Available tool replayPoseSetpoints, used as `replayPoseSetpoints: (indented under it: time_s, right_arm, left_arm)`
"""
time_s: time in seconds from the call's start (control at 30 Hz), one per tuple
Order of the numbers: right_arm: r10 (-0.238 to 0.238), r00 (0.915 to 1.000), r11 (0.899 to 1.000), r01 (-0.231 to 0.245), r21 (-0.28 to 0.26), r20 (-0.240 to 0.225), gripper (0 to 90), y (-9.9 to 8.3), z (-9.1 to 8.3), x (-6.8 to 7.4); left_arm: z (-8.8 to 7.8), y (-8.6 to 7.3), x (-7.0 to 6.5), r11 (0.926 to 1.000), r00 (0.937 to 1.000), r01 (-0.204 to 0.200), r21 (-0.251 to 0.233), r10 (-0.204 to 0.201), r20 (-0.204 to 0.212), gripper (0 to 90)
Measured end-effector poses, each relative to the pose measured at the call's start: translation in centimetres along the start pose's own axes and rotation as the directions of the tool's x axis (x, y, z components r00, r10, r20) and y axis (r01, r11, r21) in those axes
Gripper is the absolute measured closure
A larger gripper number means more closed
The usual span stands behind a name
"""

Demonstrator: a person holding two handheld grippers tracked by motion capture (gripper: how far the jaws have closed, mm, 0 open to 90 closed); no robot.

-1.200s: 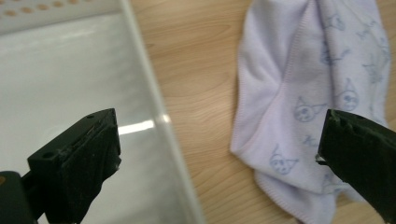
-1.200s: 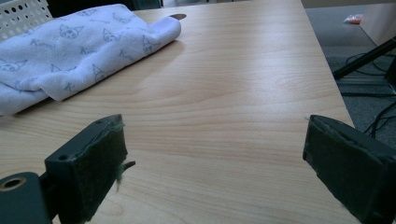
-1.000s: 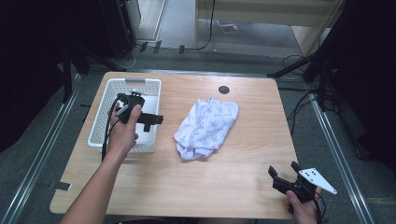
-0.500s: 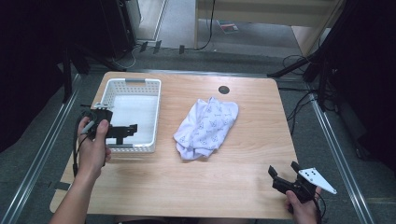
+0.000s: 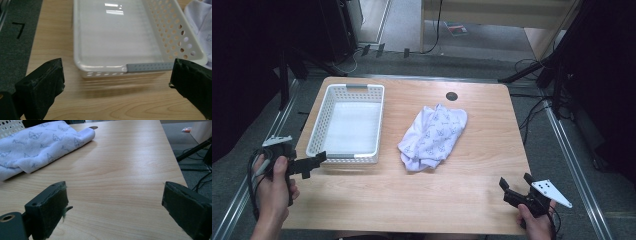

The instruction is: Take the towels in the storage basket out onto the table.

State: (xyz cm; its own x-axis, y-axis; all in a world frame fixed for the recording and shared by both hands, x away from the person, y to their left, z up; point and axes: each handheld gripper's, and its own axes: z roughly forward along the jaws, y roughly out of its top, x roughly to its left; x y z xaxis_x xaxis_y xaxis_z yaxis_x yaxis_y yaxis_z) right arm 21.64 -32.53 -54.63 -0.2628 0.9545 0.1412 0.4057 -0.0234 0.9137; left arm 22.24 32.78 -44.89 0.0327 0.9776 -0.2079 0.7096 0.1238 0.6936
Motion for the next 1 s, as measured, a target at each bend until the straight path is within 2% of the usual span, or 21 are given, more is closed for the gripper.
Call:
replayPoseSetpoints:
  time_s: [0.17,0.3,0.4,0.47,0.57,0.67,0.73,0.8,0.9,1.0]
  right_arm:
    - [-0.005,1.0000,1.000,0.005,0.002,0.006,6.7,0.0,0.1,0.1]
    - [-0.011,0.9998,1.000,0.011,0.005,0.015,6.8,0.0,0.1,0.1]
    - [-0.011,0.9998,1.000,0.011,0.011,0.019,6.9,0.0,0.1,0.2]
    - [-0.019,0.9995,1.000,0.018,0.016,0.025,7.0,0.0,0.2,0.3]
    - [-0.028,0.9991,0.999,0.027,0.021,0.033,7.4,0.0,0.2,0.4]
    - [-0.029,0.9986,0.999,0.028,0.020,0.045,7.6,0.0,0.2,0.5]
    - [-0.030,0.9985,0.999,0.029,0.017,0.047,7.6,0.0,0.1,0.5]
    - [-0.029,0.9982,0.999,0.028,0.026,0.052,7.6,0.0,0.2,0.5]
    - [-0.026,0.9976,0.999,0.024,0.038,0.064,7.6,0.0,0.3,0.5]
    - [-0.009,0.9970,0.998,0.005,0.063,0.077,7.6,0.1,0.5,0.5]
  left_arm:
    - [-0.2,-2.4,2.1,0.9987,0.9988,0.035,-0.037,-0.036,-0.033,0.0]
    - [0.2,-4.7,3.6,0.9949,0.9957,0.072,-0.071,-0.076,-0.054,0.0]
    - [0.6,-6.3,4.4,0.9934,0.9951,0.071,-0.090,-0.076,-0.063,0.0]
    - [1.0,-7.1,4.6,0.9926,0.9955,0.055,-0.108,-0.063,-0.071,0.0]
    - [2.2,-8.4,5.1,0.9885,0.9942,0.049,-0.143,-0.062,-0.088,0.0]
    - [2.7,-8.6,5.4,0.9825,0.9925,0.059,-0.177,-0.076,-0.095,0.0]
    - [2.9,-8.6,5.2,0.9778,0.9940,0.045,-0.205,-0.064,-0.089,0.0]
    - [3.1,-8.8,5.0,0.9762,0.9956,0.028,-0.215,-0.046,-0.082,0.0]
    - [3.3,-9.1,4.6,0.9699,0.9960,-0.016,-0.243,-0.006,-0.089,0.0]
    - [3.1,-9.4,4.7,0.9617,0.9957,-0.011,-0.274,-0.015,-0.091,0.0]
